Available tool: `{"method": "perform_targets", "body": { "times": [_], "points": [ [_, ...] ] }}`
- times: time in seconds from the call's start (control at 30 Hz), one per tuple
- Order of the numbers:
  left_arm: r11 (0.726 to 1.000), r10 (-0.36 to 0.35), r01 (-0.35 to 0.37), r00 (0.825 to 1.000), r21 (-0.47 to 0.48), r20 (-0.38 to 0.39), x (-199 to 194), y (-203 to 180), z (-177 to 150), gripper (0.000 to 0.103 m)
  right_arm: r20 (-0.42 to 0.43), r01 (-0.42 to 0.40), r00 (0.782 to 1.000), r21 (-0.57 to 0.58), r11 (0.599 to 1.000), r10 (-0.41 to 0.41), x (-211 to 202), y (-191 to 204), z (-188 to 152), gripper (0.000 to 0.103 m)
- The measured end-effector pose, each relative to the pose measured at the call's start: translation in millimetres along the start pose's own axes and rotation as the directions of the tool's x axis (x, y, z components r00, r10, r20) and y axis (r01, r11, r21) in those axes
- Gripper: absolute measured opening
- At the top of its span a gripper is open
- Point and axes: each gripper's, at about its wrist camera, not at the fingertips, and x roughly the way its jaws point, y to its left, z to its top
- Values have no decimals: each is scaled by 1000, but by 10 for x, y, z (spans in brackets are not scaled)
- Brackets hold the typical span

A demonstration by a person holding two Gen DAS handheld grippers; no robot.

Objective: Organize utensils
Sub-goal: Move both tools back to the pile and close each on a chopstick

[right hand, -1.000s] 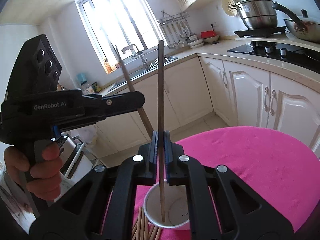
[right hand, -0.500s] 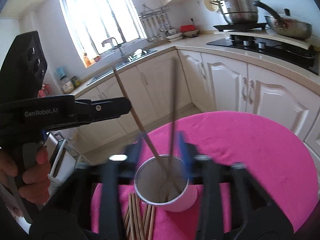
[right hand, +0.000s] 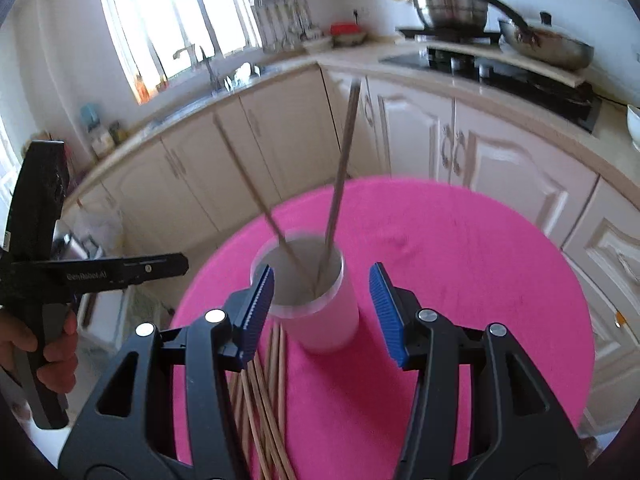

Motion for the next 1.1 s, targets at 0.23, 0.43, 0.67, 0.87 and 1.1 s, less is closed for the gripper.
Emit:
{"method": "perform_targets", "body": {
  "times": [0.23, 0.43, 0.67, 0.87, 1.1],
  "points": [
    [995, 37, -56, 976, -82, -212, 497, 259, -533, 28, -220, 21, 975, -78, 997, -37, 355, 187, -562, 33],
    [994, 42, -66, 968, -87, -247, 605, 300, -691, 28, -371, -48, 928, -124, 991, -1, 716, 354, -849, 26],
    [994, 46, -72, 963, -87, -264, 663, 269, -743, 28, -461, -89, 887, -142, 986, 13, 935, 419, -930, 18],
    [992, 44, -74, 962, -104, -270, 664, 328, -772, 28, -439, -119, 897, -140, 983, 46, 854, 436, -841, 18],
    [991, 49, -81, 959, -107, -281, 711, 291, -753, 28, -489, -150, 870, -149, 977, 59, 966, 504, -883, 17]
  ]
}}
